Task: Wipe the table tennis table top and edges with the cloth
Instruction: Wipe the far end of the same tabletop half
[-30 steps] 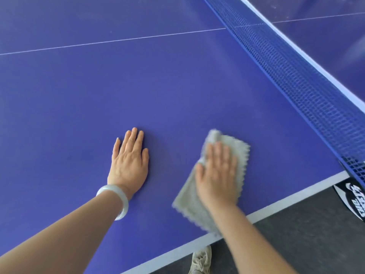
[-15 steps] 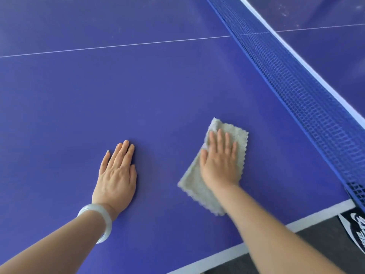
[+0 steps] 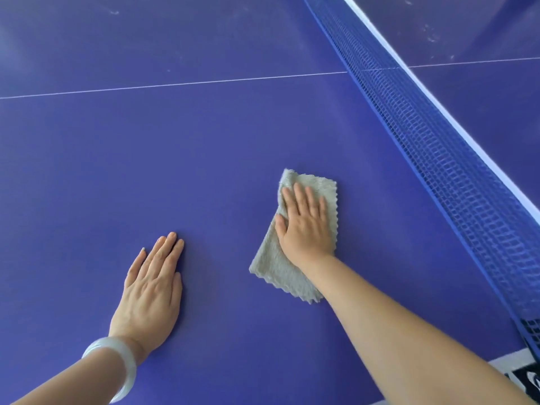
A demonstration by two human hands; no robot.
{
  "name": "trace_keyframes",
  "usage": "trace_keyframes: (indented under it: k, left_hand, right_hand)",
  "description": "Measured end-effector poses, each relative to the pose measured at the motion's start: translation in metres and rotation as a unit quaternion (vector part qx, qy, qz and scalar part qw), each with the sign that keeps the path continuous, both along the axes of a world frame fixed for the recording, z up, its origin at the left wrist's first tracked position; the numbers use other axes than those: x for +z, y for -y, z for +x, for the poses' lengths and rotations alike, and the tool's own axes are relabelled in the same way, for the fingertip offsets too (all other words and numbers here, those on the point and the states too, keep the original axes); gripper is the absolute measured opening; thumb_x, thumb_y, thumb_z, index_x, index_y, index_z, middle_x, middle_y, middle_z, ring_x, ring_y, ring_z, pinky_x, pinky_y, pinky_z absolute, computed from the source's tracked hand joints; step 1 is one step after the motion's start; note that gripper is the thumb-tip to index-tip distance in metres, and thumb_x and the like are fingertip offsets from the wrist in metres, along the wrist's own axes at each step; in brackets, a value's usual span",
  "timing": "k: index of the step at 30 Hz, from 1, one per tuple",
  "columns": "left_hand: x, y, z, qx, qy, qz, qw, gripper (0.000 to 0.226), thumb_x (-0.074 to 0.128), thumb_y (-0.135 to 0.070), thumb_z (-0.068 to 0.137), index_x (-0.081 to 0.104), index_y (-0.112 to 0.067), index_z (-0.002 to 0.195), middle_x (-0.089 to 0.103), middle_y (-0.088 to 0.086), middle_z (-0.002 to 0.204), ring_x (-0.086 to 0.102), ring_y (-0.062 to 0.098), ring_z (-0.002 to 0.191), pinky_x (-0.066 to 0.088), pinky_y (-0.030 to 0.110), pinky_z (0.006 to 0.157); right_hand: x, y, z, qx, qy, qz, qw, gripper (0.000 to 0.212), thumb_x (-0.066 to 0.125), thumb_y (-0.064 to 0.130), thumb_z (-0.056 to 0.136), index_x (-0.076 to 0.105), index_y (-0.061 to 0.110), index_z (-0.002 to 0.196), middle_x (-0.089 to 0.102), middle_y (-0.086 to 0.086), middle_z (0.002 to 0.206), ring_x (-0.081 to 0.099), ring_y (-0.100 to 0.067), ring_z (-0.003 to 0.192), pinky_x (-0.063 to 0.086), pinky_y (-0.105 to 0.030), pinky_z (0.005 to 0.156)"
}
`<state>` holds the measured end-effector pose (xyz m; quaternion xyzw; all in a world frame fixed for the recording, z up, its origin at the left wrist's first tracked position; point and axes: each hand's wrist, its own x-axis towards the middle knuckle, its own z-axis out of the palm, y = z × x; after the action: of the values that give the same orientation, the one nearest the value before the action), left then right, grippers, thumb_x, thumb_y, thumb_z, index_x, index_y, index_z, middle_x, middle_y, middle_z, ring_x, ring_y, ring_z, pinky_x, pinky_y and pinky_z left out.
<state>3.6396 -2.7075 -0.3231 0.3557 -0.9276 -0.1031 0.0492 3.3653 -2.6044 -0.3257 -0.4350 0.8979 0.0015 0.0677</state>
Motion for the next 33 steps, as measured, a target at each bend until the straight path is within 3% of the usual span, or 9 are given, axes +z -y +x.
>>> trace_keyframes:
  k: [3,7,10,15,18,23,26,30,33]
  left_hand:
    - [0.001,0.000,-0.001,0.002,0.007,-0.011,1.000,0.059,0.019,-0.024,0.097,0.035,-0.006,0.151,0.029,0.006,0.160,0.024,0.018,0.148,0.006,0.037,0.123]
    - [0.001,0.000,-0.001,0.003,0.016,-0.014,1.000,0.059,0.023,-0.020,0.095,0.040,-0.001,0.148,0.035,0.011,0.157,0.031,0.022,0.145,0.014,0.043,0.121]
    - [0.002,0.001,-0.002,-0.001,0.019,-0.016,1.000,0.059,0.025,-0.019,0.094,0.041,0.000,0.147,0.036,0.012,0.156,0.033,0.023,0.145,0.018,0.045,0.120]
    - [0.003,0.001,-0.003,0.005,0.029,-0.014,0.999,0.058,0.026,-0.019,0.095,0.040,-0.001,0.148,0.035,0.011,0.157,0.033,0.023,0.145,0.019,0.045,0.119]
    - [0.005,0.001,-0.005,0.002,0.034,-0.012,0.999,0.058,0.027,-0.018,0.092,0.047,0.002,0.143,0.043,0.015,0.152,0.042,0.028,0.140,0.025,0.049,0.115]
    - [0.014,0.040,-0.032,-0.042,0.019,-0.022,0.999,0.046,0.034,-0.019,0.085,0.066,0.001,0.112,0.058,0.018,0.128,0.060,0.039,0.116,0.035,0.041,0.102]
    - [0.017,0.089,-0.070,-0.018,-0.016,-0.050,0.998,0.046,0.039,-0.020,0.094,0.060,0.005,0.127,0.050,0.023,0.142,0.048,0.040,0.133,0.037,0.049,0.112]
    - [0.010,0.145,-0.118,0.058,0.007,-0.001,0.998,0.057,0.031,-0.033,0.105,0.024,-0.005,0.155,0.012,0.012,0.164,0.007,0.028,0.153,0.006,0.044,0.124]
    - [-0.004,0.158,-0.133,0.087,0.013,0.015,0.996,0.060,0.019,-0.041,0.105,0.015,-0.012,0.158,0.005,0.005,0.166,-0.001,0.023,0.153,-0.002,0.043,0.123]
  right_hand:
    - [-0.004,0.015,0.033,-0.048,0.009,-0.031,0.998,0.064,0.016,0.041,0.105,0.000,0.016,0.160,-0.008,-0.008,0.167,-0.010,-0.029,0.154,-0.004,-0.053,0.123]
    - [-0.008,0.026,0.119,0.172,0.061,-0.085,0.979,0.063,0.026,0.040,0.102,0.020,0.016,0.159,0.011,-0.006,0.167,0.000,-0.028,0.155,0.006,-0.054,0.124]
    - [-0.005,0.034,0.097,0.278,0.050,-0.047,0.958,0.064,0.026,0.044,0.100,0.019,0.022,0.160,0.010,0.000,0.168,-0.001,-0.021,0.155,-0.001,-0.048,0.125]
    - [0.000,0.062,0.012,0.132,0.024,-0.029,0.990,0.061,0.022,0.046,0.104,0.009,0.026,0.161,-0.002,0.003,0.168,-0.010,-0.017,0.154,-0.006,-0.044,0.125]
    - [-0.005,0.061,0.009,0.114,0.003,-0.030,0.993,0.062,0.015,0.047,0.104,0.006,0.023,0.161,-0.005,0.002,0.168,-0.012,-0.018,0.154,-0.001,-0.047,0.125]
    - [-0.005,0.061,0.010,0.111,0.004,-0.027,0.994,0.063,0.009,0.048,0.103,0.004,0.024,0.161,-0.007,0.004,0.168,-0.013,-0.015,0.154,0.002,-0.046,0.125]
    - [-0.002,0.060,0.009,0.122,0.016,-0.039,0.992,0.063,0.015,0.049,0.103,0.010,0.024,0.161,-0.002,0.005,0.168,-0.010,-0.014,0.154,0.006,-0.047,0.125]
    - [0.003,0.054,0.005,0.238,0.048,-0.070,0.968,0.057,0.032,0.046,0.105,0.025,0.027,0.158,0.012,0.009,0.167,0.002,-0.013,0.155,0.015,-0.049,0.124]
    - [-0.001,0.051,0.003,0.307,0.028,-0.059,0.949,0.059,0.033,0.047,0.104,0.022,0.027,0.159,0.010,0.009,0.168,0.005,-0.017,0.155,0.017,-0.050,0.123]
